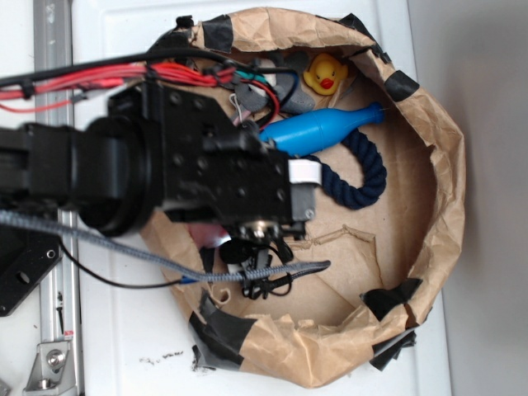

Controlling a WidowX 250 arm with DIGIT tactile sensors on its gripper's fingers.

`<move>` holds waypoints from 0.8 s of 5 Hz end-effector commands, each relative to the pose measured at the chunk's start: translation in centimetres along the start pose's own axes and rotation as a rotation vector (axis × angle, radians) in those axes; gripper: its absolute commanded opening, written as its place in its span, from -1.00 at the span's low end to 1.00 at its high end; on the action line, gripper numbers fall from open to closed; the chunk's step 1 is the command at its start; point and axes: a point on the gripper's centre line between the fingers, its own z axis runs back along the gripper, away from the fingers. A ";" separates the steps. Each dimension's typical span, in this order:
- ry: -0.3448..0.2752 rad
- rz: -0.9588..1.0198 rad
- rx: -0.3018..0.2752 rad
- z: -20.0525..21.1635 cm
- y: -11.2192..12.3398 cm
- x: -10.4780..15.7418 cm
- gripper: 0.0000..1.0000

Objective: Grab the pink bunny.

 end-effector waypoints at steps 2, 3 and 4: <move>-0.244 -0.090 -0.098 15.6 1.2 4.2 -1.00; -0.215 -0.110 -0.118 16.7 0.4 3.6 -1.00; -0.205 -0.172 -0.120 16.2 -0.1 3.0 -1.00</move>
